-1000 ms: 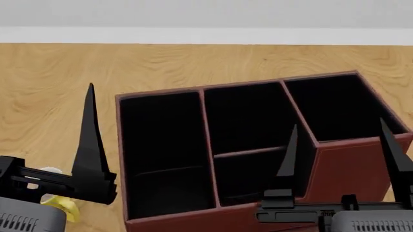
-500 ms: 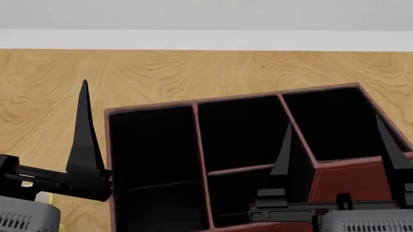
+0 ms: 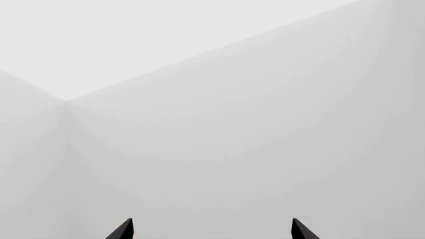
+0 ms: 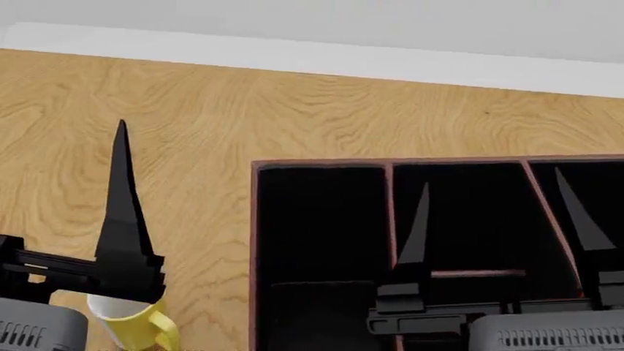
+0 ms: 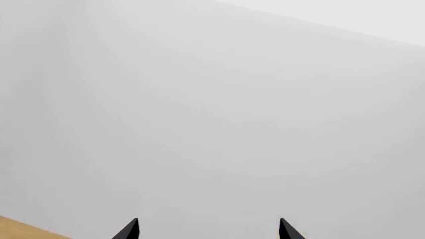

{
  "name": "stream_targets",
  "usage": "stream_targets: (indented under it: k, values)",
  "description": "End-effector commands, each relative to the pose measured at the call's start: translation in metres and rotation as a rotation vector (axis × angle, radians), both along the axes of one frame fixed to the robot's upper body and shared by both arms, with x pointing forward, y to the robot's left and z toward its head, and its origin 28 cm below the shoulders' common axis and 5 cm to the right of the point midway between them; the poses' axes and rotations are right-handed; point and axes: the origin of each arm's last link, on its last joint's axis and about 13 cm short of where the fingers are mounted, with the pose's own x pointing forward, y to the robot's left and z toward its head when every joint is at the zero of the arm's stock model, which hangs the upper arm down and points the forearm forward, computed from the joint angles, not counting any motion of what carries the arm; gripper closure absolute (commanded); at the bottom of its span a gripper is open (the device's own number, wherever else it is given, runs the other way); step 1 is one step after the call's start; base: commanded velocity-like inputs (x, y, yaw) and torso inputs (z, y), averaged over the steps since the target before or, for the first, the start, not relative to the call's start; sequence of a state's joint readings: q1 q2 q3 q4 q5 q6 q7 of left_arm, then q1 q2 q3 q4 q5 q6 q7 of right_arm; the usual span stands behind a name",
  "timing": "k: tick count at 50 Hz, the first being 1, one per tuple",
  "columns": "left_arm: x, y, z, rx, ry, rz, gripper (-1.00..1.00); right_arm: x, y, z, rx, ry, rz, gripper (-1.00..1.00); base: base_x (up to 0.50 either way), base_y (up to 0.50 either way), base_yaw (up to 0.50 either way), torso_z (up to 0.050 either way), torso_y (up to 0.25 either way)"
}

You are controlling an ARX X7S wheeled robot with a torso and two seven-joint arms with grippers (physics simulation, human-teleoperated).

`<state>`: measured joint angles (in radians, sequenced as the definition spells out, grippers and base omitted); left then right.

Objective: Pick up the book and place it in the back compartment of the caddy.

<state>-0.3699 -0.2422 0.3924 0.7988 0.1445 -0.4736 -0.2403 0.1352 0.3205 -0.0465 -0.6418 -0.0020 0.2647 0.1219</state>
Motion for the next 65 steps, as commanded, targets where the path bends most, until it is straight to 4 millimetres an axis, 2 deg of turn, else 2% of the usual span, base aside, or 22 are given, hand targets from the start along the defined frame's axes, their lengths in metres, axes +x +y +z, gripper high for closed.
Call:
stream_targets:
  k: [1, 16, 21, 36, 38, 39, 49, 56, 64, 65]
  values:
    - [0.005, 0.0, 0.0, -0.009, 0.013, 0.007, -1.0, -0.003, -0.003, 0.002, -0.002, -0.012, -0.011, -1.0, 0.0, 0.0, 0.0, 0.0, 0.0]
    - [0.005, 0.001, 0.001, -0.007, 0.008, 0.014, -1.0, -0.005, -0.002, 0.004, -0.004, -0.034, 0.049, -1.0, 0.06, 0.01, 0.0, 0.0, 0.0]
    - [0.005, 0.001, 0.001, -0.009, 0.007, 0.013, -1.0, -0.006, -0.003, 0.003, 0.025, -0.033, 0.042, -1.0, 0.45, 0.07, 0.0, 0.0, 0.0]
    - [0.004, 0.001, 0.003, -0.017, 0.005, 0.02, -1.0, -0.009, -0.005, 0.003, 0.03, -0.045, 0.028, -1.0, 0.0, 0.0, 0.0, 0.0, 0.001]
    - [0.004, 0.001, 0.004, -0.025, 0.009, 0.034, -1.0, -0.01, -0.006, 0.004, 0.029, -0.039, 0.013, -1.0, 0.0, 0.0, 0.0, 0.0, 0.0]
    - [0.003, 0.003, 0.005, -0.031, 0.042, 0.135, -1.0, -0.011, -0.007, 0.004, 0.024, -0.036, -0.001, -1.0, 0.0, 0.0, 0.0, 0.0, 0.0]
    - [0.003, 0.007, 0.034, -0.08, 0.022, 0.151, -1.0, -0.016, -0.014, 0.007, 0.034, -0.034, -0.051, -1.0, 0.0, 0.0, 0.0, 0.0, 0.0]
    - [0.008, 0.021, 0.064, -0.2, 0.059, 0.281, -1.0, -0.028, -0.019, 0.01, 0.052, -0.067, -0.078, -1.0, 0.0, 0.0, 0.0, 0.0, 0.0]
    - [0.02, 0.043, 0.093, -0.378, 0.072, 0.539, -1.0, -0.035, -0.021, 0.013, 0.065, -0.088, -0.095, -1.0, 0.0, 0.0, 0.0, 0.0, 0.0]
    - [0.023, 0.045, 0.097, -0.358, 0.085, 0.527, -1.0, -0.035, -0.02, 0.014, 0.065, -0.089, -0.095, -1.0, 0.0, 0.0, 0.0, 0.0, 0.0]
